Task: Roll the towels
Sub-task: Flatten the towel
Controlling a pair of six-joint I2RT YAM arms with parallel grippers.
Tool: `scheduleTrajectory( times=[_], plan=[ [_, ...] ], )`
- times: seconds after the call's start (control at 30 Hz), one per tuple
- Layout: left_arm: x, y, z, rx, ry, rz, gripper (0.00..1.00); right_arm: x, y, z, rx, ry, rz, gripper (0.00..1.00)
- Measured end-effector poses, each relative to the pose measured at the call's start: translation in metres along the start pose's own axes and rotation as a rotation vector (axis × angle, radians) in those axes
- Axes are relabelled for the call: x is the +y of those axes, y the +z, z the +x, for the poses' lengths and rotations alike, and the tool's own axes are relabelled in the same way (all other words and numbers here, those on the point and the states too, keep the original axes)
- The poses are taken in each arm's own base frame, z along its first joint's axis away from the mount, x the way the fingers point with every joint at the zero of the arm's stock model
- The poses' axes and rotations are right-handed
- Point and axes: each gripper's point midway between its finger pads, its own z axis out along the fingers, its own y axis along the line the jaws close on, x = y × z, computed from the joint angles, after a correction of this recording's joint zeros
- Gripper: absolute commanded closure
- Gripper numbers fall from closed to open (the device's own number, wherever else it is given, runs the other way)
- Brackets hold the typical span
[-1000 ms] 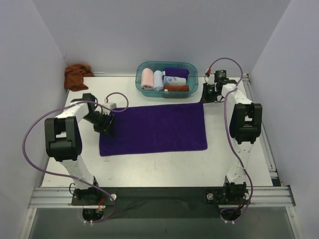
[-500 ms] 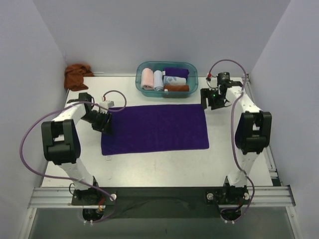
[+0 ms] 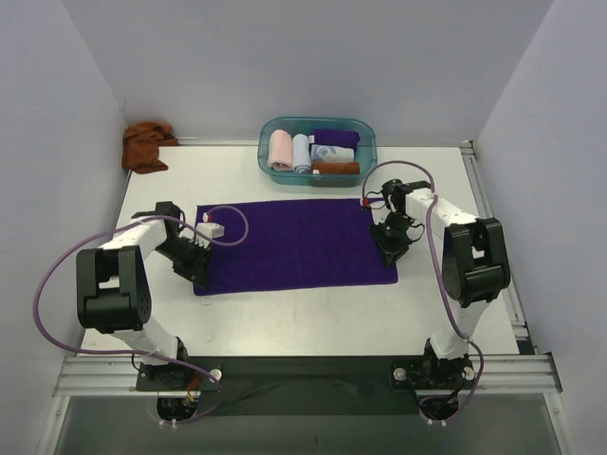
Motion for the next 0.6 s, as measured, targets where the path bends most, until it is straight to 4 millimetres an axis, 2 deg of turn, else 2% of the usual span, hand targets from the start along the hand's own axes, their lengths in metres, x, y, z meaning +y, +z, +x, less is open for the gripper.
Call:
scheduleTrajectory(
  times=[0.17,0.3,0.5,0.6],
  plan=[
    [0.009,0.006,0.012,0.051,-0.005,-0.048,0.73,-0.008,0.01,0.009,0.044,0.004,0.036,0.87],
    [0.013,0.008,0.014,0.069,-0.011,-0.067,0.74,-0.014,0.025,0.026,0.126,0.003,0.064,0.88],
    [0.015,0.008,0.015,0.081,-0.014,-0.083,0.74,-0.018,0.023,0.03,0.164,-0.057,0.141,0.87],
    [0.015,0.008,0.015,0.084,-0.015,-0.087,0.76,-0.02,0.023,0.042,0.207,-0.109,0.192,0.87]
  ],
)
